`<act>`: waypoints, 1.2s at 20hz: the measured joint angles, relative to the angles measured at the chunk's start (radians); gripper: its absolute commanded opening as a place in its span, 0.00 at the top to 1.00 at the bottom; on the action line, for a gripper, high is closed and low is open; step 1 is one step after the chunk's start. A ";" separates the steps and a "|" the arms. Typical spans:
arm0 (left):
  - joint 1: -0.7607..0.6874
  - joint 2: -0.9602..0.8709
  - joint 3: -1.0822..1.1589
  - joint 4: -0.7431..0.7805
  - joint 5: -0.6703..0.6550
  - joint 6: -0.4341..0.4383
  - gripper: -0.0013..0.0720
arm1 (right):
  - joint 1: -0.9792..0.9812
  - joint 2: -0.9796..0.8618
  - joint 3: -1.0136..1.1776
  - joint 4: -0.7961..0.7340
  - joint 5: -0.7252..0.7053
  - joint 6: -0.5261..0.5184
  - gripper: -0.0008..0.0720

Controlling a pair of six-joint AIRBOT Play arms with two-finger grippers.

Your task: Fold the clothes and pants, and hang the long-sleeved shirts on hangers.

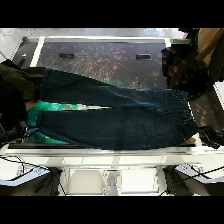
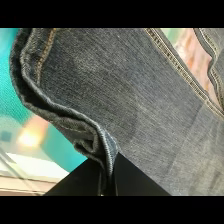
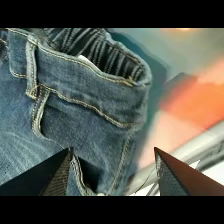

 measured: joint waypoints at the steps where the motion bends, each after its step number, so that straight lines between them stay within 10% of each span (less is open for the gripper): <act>1: 0.000 0.000 0.000 0.002 0.006 -0.001 0.95 | 0.019 -0.014 -0.001 0.009 -0.001 -0.006 0.22; 20: -0.001 0.000 0.000 0.111 0.019 -0.056 0.95 | 0.011 -0.045 -0.031 -0.029 -0.060 -0.003 0.22; 24: -0.001 0.000 0.000 0.113 0.020 -0.061 0.95 | 0.009 -0.081 -0.047 0.051 -0.075 -0.055 0.36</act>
